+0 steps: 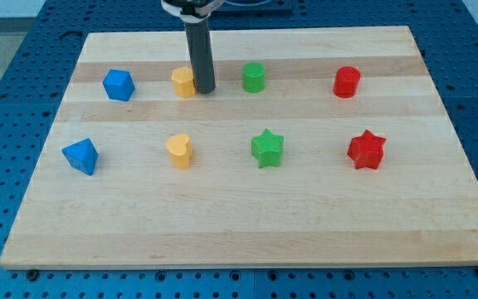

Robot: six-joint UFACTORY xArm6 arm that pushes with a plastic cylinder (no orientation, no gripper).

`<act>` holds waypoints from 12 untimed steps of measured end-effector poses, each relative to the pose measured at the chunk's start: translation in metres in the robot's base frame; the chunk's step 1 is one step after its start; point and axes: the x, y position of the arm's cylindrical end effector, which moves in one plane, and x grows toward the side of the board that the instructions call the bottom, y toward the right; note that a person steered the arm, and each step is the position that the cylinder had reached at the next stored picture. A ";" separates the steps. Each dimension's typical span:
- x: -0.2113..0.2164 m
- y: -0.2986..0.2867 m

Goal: Move the yellow hexagon towards the top right

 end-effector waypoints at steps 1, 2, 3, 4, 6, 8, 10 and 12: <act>0.036 -0.014; 0.034 -0.059; 0.001 -0.072; -0.022 -0.030; -0.026 0.017; -0.068 0.080; -0.094 0.176; -0.089 0.130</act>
